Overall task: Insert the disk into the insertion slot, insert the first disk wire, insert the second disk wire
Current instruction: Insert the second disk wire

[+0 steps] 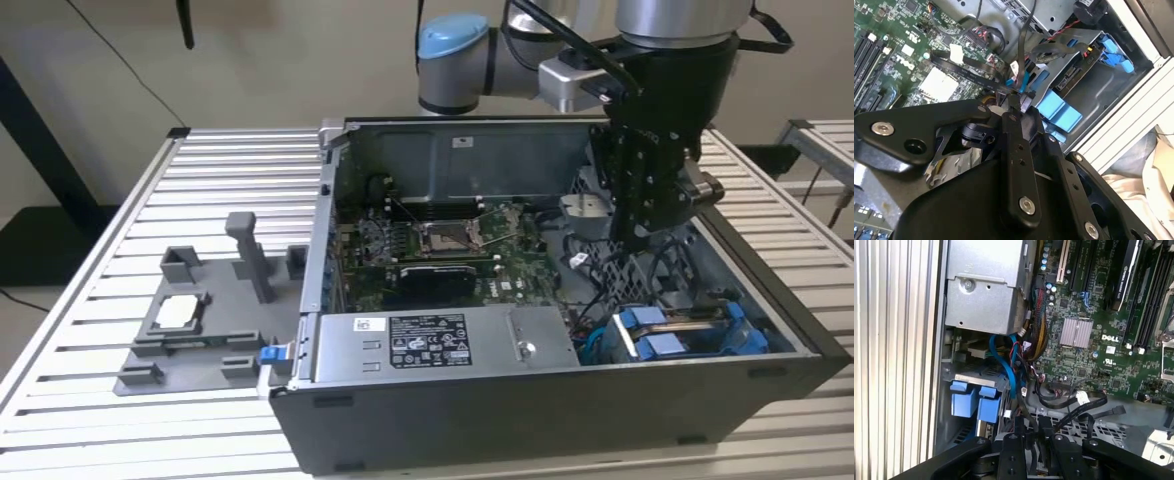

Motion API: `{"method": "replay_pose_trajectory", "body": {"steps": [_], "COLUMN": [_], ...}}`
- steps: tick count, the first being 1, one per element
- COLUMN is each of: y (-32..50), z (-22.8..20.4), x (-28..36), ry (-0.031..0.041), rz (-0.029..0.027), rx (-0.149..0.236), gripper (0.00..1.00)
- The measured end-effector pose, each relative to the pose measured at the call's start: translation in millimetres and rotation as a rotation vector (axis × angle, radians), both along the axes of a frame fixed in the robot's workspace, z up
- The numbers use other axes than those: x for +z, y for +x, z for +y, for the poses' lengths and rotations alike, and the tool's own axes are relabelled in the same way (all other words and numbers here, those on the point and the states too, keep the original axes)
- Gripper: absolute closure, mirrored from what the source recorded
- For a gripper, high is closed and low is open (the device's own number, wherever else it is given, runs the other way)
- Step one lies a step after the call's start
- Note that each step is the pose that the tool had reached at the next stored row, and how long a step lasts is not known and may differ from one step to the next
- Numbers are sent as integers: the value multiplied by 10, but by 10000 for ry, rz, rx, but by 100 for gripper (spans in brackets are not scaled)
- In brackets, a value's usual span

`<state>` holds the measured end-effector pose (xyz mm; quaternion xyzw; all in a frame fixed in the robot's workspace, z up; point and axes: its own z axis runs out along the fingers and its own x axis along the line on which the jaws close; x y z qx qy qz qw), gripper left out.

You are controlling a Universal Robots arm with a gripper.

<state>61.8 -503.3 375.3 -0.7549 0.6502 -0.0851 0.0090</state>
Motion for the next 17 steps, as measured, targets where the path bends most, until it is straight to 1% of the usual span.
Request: {"method": "replay_pose_trajectory", "body": {"steps": [8, 9, 11, 12, 13, 17], "y": [0, 0, 0, 0, 0, 0], "z": [0, 0, 0, 0, 0, 0], "x": [-1, -2, -1, -1, -1, -1], "ry": [-8, -18, -22, -23, -24, -27], "rz": [0, 0, 0, 0, 0, 0], "rx": [-1, -1, -1, -1, -1, -1], "gripper": [74, 74, 76, 82, 84, 84]}}
